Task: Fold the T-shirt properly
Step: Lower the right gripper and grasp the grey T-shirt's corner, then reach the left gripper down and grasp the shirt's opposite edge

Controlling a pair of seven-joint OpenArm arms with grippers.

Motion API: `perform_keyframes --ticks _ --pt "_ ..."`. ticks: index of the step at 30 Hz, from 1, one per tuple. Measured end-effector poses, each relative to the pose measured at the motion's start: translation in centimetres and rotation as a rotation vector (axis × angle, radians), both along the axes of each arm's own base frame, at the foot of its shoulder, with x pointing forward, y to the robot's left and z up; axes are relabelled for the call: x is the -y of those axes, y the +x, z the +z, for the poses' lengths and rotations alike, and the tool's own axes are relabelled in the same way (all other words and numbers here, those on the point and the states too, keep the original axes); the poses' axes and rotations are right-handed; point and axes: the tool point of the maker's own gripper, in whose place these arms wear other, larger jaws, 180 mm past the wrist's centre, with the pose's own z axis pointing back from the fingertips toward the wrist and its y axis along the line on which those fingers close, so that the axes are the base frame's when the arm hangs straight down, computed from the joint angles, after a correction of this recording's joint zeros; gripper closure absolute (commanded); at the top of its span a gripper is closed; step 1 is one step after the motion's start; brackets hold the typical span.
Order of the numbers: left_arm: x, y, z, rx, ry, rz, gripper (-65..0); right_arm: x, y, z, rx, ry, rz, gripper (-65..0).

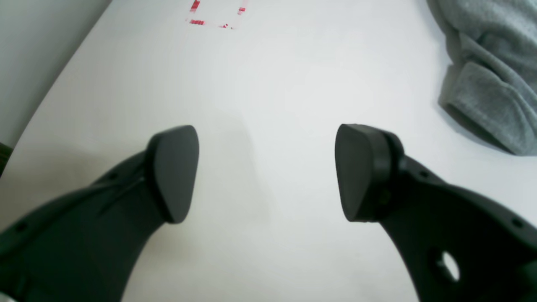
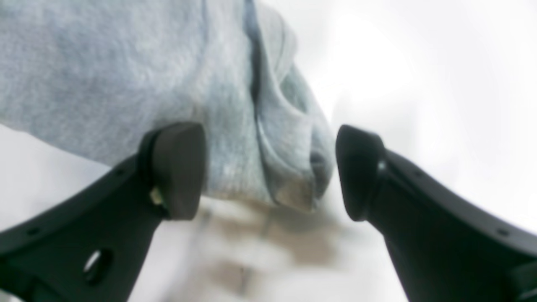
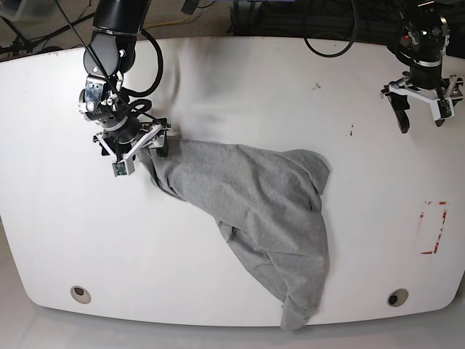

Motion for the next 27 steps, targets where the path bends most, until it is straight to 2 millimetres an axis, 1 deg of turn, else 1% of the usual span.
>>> perform_keyframes --ticks 1,4,5,8,11,14,16,18,20,23,24,25,27 --pt "0.0 0.0 0.0 -0.001 0.000 0.001 -47.1 -0.1 0.0 -0.2 -0.006 0.005 0.002 -42.5" --pt "0.1 0.1 0.0 0.001 -0.003 -0.003 -47.1 -0.2 0.2 -0.7 -0.018 0.016 0.002 -31.4" --pt "0.2 0.1 0.0 0.001 -0.004 -0.005 -47.4 -0.1 0.2 -0.8 -0.020 0.017 0.001 -26.0" --pt "0.8 0.6 -0.1 0.007 -0.012 -0.019 -47.2 -0.1 0.2 -1.0 -0.026 0.018 0.000 -15.5" --pt "1.9 1.4 -0.2 0.010 -0.023 -0.049 -47.2 -0.2 0.2 -1.0 -0.025 0.020 0.000 -7.1" --pt "3.0 2.6 0.0 0.013 0.025 -0.086 -47.2 -0.3 0.1 -1.0 -0.024 0.021 0.012 -0.2" --pt "4.3 3.7 0.0 0.011 0.055 -0.128 -47.2 -0.6 -0.3 -1.2 -0.027 0.017 0.045 0.0" --pt "5.6 4.6 0.2 0.024 0.069 -0.168 -47.2 -0.9 -1.2 -1.2 -0.027 0.004 0.083 0.0" --pt "6.8 5.1 0.3 0.037 0.069 -0.187 -47.4 -1.0 -2.6 -0.6 -0.015 -0.009 0.123 0.0" --pt "6.9 5.6 0.2 0.037 0.069 -0.161 -47.4 -0.1 -4.6 0.2 -0.009 -0.060 0.127 0.0" --pt "6.9 5.9 0.2 0.042 0.063 -0.153 -47.4 -0.1 -5.4 0.3 -0.011 -0.066 0.136 0.0" --pt "6.9 6.2 0.3 0.047 0.065 -0.146 -47.4 0.1 -6.0 0.7 -0.010 -0.094 0.142 0.0" --pt "7.1 7.2 0.9 0.068 0.059 -0.145 -47.4 -0.1 -7.4 1.4 0.002 -0.107 0.178 0.0"
